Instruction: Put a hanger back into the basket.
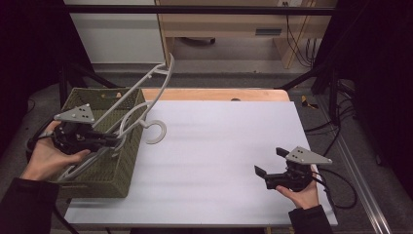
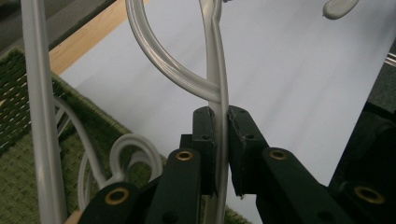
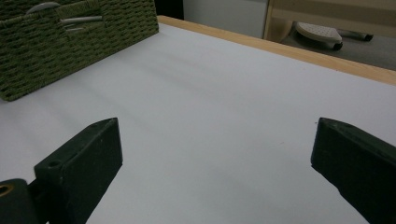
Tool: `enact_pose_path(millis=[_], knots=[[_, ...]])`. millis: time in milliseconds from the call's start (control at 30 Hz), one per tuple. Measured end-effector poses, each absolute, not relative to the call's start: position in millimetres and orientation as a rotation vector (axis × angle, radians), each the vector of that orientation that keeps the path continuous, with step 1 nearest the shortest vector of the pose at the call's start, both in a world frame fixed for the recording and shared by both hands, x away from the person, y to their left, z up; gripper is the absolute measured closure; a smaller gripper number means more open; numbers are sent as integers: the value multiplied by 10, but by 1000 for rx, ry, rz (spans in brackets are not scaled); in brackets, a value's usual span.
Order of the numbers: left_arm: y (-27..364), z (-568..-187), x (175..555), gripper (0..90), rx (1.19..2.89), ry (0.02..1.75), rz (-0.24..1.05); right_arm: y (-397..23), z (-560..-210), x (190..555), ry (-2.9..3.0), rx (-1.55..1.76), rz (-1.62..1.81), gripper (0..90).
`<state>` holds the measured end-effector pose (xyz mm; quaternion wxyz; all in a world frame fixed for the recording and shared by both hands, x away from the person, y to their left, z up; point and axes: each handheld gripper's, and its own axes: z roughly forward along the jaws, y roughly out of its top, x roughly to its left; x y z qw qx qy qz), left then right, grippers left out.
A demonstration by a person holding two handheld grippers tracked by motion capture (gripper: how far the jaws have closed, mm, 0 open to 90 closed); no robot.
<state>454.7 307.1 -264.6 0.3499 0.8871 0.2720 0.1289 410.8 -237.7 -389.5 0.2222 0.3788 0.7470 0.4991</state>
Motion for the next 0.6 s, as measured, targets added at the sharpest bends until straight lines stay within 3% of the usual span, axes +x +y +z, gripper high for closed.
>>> enact_pose_path(millis=[600], knots=[[3464, -2876, 4713, 820, 2334, 794, 303, -2386, -3890, 4109, 2060, 1050, 1376, 25]])
